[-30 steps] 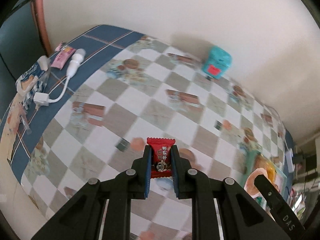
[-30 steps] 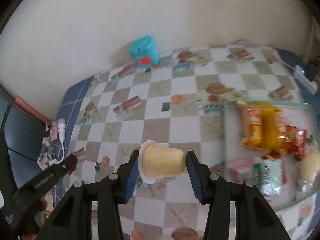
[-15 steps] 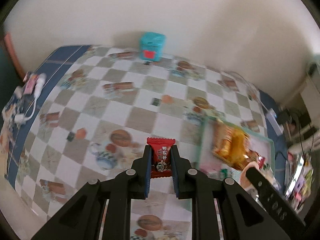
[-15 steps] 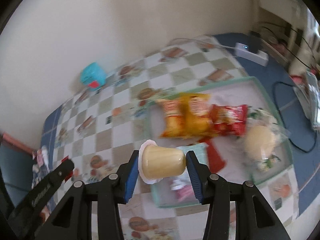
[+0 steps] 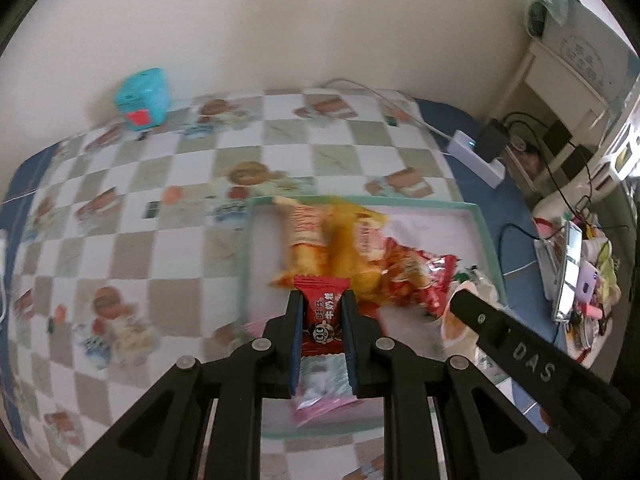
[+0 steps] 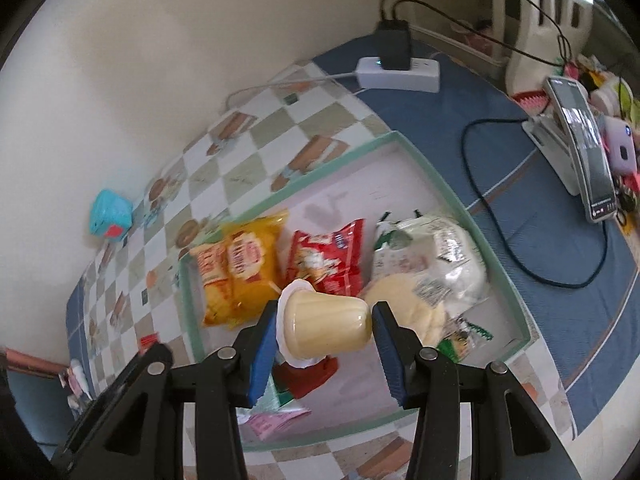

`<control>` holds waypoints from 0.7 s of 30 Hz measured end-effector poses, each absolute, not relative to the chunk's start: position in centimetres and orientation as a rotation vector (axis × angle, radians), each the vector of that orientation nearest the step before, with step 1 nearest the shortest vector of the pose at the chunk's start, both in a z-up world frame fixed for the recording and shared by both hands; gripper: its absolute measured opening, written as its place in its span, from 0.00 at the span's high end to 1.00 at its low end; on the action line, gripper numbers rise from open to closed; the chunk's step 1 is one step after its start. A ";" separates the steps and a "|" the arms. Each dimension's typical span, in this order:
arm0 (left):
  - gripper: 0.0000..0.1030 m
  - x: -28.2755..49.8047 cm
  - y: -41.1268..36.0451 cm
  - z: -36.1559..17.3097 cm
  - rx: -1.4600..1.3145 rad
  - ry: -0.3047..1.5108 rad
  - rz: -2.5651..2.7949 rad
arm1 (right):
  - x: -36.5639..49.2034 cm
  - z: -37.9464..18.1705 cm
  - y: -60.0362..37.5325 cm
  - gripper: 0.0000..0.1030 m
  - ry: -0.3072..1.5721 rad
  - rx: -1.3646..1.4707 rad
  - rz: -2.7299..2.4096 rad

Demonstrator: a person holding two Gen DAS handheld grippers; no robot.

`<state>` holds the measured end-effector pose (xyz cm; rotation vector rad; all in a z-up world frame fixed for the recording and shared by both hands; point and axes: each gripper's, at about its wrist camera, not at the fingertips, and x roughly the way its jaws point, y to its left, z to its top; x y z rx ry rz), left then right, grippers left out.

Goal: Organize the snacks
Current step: 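Carry the candy and pudding cup over the white tray, then open both tools to release the candy and pudding cup into the tray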

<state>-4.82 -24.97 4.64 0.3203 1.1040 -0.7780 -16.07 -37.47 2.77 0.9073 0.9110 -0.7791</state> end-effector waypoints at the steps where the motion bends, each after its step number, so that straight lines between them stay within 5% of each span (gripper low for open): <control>1: 0.82 -4.7 -25.4 4.4 0.318 1.109 -0.787 | -16.2 2.7 -37.7 0.52 0.910 0.913 -0.785; 14: 0.81 -2.2 -27.0 1.3 0.227 1.212 -0.817 | -15.2 2.1 -37.7 0.52 0.945 0.909 -0.761; 18: 0.53 -1.6 -26.0 1.3 0.189 1.232 -0.808 | -14.9 2.1 -37.5 0.52 0.959 0.896 -0.756; 21: 0.52 -1.3 -24.9 1.6 0.171 1.228 -0.787 | -14.5 2.0 -37.3 0.52 0.975 0.881 -0.752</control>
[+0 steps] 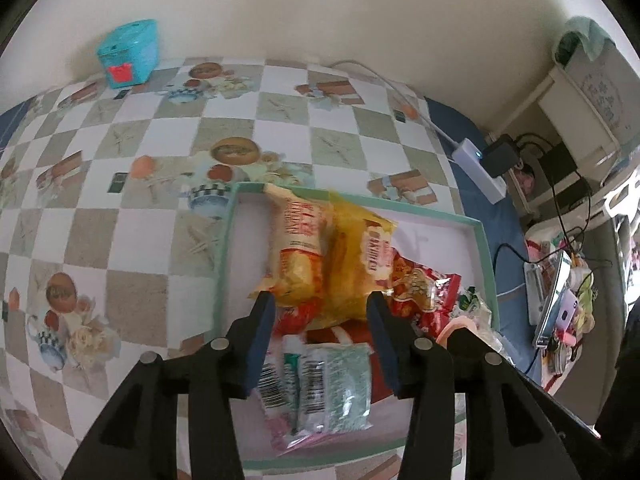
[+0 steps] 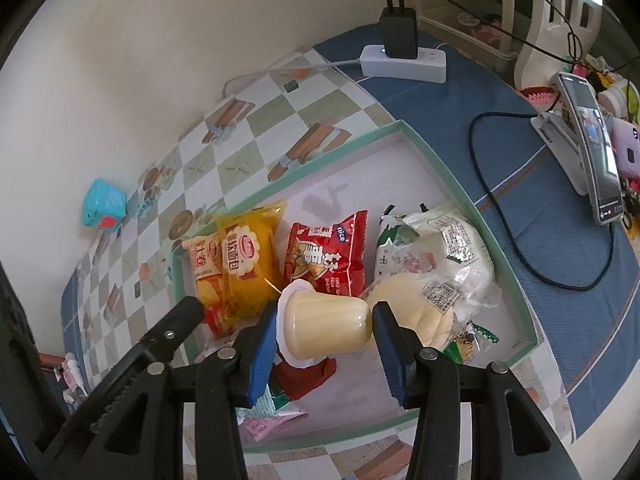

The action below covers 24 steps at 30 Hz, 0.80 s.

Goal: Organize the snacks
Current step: 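Open both tools to release the candy and pudding cup into the tray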

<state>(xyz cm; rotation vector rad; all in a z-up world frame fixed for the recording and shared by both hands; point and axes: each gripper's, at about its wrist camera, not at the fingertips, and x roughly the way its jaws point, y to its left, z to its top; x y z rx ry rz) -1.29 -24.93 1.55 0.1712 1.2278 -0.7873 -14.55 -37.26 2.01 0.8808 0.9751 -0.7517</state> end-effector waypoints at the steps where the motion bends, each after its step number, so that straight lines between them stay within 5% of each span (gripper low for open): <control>1: 0.50 -1.1 -24.5 1.6 0.168 1.225 -0.774 | -14.4 2.0 -37.2 0.52 0.981 0.877 -0.749; 9: 0.26 0.7 -19.1 1.4 0.175 1.221 -0.561 | -14.0 2.3 -36.3 0.41 0.992 0.827 -0.740; 15: 0.25 0.7 -15.8 2.1 0.248 1.152 -0.425 | -13.5 3.0 -34.4 0.40 0.999 0.749 -0.731; 24: 0.25 -1.6 -11.6 3.1 0.350 1.052 -0.324 | -13.4 3.4 -29.3 0.20 1.002 0.575 -0.693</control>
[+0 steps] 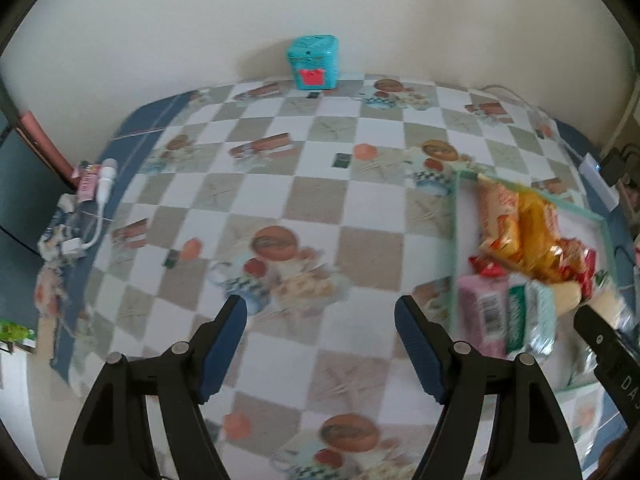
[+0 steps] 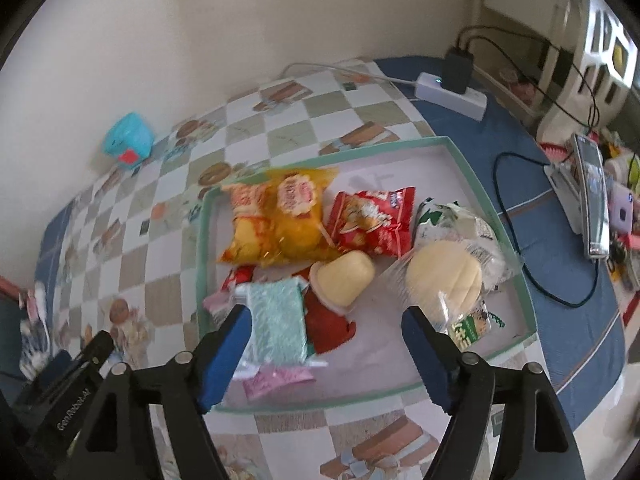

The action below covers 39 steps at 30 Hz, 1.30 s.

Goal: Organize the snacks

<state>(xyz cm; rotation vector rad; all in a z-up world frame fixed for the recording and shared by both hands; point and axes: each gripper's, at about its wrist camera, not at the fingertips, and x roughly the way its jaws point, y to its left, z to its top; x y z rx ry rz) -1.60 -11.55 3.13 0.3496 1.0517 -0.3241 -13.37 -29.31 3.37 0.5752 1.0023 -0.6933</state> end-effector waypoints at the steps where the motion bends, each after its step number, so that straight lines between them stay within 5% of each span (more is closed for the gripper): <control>1: 0.25 -1.9 -11.1 3.2 0.356 1.044 -0.319 | -13.5 3.4 -28.8 0.14 0.998 0.566 -0.690; 4: 0.25 -2.6 -9.9 3.2 0.352 1.040 -0.320 | -13.9 3.6 -27.4 0.00 0.969 0.548 -0.670; 17: 0.22 -4.5 -6.8 2.9 0.335 1.031 -0.337 | -15.1 4.2 -24.6 0.00 0.929 0.506 -0.674; 21: 0.10 -4.3 -6.5 2.9 0.316 1.032 -0.338 | -15.0 4.2 -24.4 0.00 0.934 0.492 -0.668; 39: 0.11 -3.3 -5.2 3.3 0.238 1.042 -0.304 | -14.4 3.5 -24.2 0.00 0.980 0.462 -0.676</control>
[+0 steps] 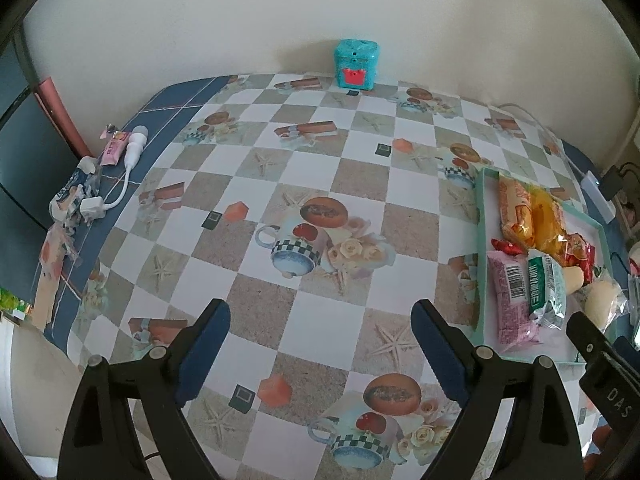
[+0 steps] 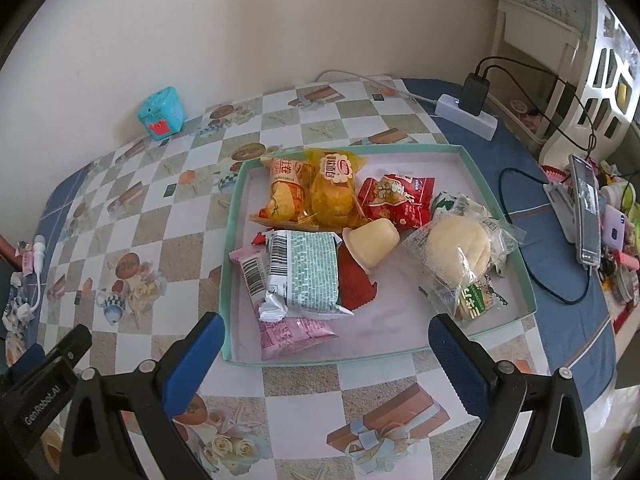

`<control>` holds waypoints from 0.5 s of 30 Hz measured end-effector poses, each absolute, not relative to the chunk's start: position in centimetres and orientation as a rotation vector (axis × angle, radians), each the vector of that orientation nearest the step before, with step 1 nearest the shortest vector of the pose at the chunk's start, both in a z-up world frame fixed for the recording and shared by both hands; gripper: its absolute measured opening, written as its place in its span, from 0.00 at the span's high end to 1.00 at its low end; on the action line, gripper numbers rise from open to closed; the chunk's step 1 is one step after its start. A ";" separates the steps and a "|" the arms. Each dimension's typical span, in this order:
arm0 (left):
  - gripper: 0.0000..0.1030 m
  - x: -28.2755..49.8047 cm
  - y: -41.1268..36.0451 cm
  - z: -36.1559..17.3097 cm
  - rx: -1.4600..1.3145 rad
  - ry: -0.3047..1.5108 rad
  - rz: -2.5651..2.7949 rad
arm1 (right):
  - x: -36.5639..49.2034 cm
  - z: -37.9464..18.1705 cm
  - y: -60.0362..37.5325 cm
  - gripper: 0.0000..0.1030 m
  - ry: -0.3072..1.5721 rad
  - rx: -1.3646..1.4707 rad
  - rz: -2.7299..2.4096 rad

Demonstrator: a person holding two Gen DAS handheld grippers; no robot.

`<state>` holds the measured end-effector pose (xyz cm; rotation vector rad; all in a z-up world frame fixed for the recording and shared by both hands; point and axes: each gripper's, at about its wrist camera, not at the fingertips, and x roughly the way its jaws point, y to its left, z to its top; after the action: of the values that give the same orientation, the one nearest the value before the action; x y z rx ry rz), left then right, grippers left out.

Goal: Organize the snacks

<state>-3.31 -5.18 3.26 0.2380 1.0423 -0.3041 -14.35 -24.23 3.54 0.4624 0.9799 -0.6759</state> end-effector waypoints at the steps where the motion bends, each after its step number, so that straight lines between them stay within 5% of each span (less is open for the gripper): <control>1: 0.11 -3.3 -5.2 3.3 0.239 1.042 -0.303 | -14.3 3.5 -24.2 0.00 0.980 0.462 -0.676; 15: 0.11 -3.0 -5.0 3.1 0.227 1.053 -0.294 | -14.1 3.3 -24.2 0.00 0.993 0.451 -0.654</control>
<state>-3.04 -5.00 3.10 0.2274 1.0532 -0.2941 -14.13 -24.24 3.31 0.4515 0.9935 -0.6536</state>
